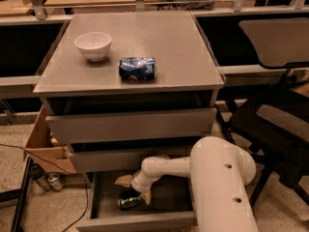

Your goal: Pick green can from bottom drawer and place on counter

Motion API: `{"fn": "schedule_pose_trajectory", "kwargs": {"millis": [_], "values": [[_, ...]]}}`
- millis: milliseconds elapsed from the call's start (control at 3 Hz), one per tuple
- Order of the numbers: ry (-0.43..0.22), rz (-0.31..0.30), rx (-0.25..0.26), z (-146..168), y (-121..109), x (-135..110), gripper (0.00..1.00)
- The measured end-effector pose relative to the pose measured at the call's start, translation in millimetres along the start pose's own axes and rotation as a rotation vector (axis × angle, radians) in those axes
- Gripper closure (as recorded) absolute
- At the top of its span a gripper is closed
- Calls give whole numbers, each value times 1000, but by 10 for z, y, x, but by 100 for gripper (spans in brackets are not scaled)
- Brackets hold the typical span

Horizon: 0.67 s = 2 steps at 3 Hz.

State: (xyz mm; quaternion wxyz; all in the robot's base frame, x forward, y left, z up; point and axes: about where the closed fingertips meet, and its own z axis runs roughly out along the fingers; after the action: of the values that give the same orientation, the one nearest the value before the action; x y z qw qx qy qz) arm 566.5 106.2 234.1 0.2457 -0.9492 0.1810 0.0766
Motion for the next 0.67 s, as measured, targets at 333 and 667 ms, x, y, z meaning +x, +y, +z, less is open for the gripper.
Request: {"fn": "schedule_pose_trajectory", "kwargs": {"millis": [333, 667], "values": [[64, 25, -14, 177, 221, -99, 0], [124, 31, 8, 311, 292, -80, 0]]}}
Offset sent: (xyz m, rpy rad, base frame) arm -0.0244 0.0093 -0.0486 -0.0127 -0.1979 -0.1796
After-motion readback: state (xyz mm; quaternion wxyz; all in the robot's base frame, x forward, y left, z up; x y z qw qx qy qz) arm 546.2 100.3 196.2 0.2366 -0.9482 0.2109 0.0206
